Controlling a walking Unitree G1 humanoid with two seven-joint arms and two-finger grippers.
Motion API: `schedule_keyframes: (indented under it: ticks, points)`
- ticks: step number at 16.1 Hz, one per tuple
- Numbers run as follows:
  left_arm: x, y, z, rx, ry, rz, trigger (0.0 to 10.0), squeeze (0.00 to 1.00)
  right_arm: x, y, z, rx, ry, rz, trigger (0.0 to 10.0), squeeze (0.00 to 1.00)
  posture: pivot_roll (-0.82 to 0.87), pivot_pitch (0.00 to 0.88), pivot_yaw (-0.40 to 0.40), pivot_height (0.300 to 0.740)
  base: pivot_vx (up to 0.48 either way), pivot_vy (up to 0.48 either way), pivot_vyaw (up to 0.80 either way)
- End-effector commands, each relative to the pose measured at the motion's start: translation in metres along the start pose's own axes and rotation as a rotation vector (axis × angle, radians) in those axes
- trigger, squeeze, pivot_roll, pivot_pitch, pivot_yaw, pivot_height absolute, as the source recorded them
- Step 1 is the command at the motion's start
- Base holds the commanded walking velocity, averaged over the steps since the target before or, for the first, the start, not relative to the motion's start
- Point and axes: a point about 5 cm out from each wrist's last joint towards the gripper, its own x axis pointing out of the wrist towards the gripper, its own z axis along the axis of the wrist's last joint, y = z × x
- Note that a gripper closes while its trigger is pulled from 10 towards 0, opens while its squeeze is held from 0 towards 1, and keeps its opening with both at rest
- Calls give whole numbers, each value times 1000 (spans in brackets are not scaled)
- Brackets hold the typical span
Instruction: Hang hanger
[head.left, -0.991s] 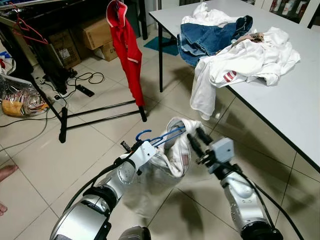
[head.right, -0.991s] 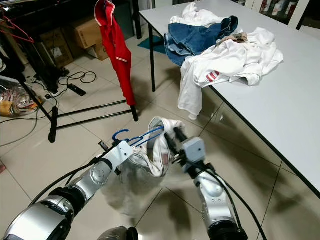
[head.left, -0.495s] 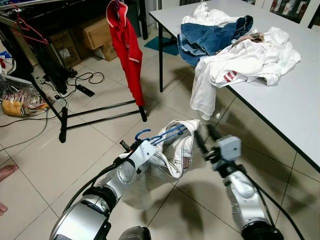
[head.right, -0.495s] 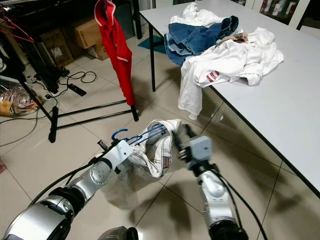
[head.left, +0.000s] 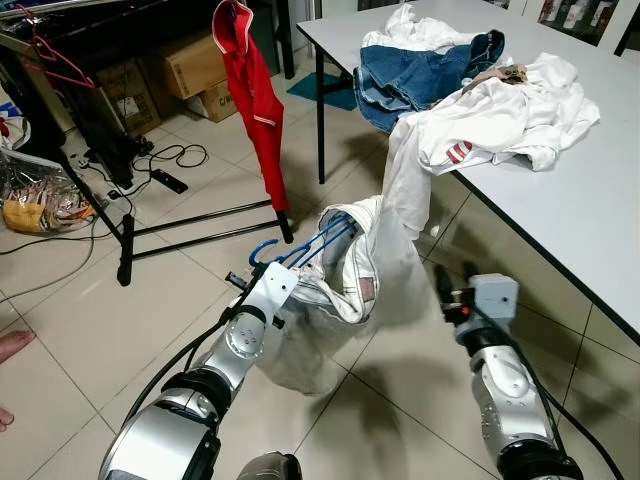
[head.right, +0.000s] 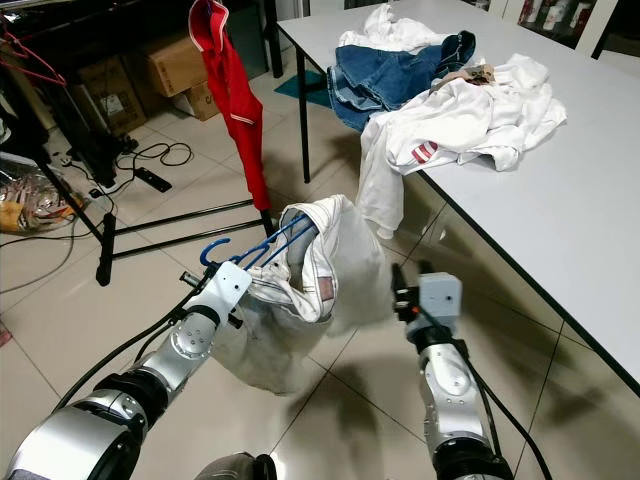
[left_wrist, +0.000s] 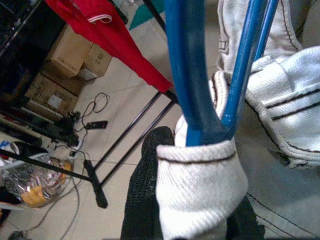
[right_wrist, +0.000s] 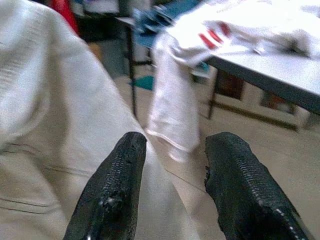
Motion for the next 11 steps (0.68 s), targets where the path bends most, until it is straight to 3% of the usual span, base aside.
schedule_keyframes:
  ticks: [1, 3, 5, 11]
  points:
    - [3, 7, 10, -42, -53, 40, 10000, 0, 2, -9, 1, 22, 11, -68, 10000, 0, -34, 0, 95, 740, 0, 0, 0]
    - [1, 8, 6, -106, -47, 60, 10000, 0, 2, -25, 0, 21, 28, -154, 10000, 0, -34, 0, 93, 740, 0, 0, 0]
    - [0, 11, 5, -153, -53, 82, 10000, 0, 0, -28, -1, 19, 33, -163, 10000, 0, -35, 0, 91, 740, 0, 0, 0]
    - [-3, 22, 9, -250, -127, 164, 10000, 0, -9, -21, -9, -12, 65, -123, 10000, 0, -26, 0, 79, 740, 0, 0, 0]
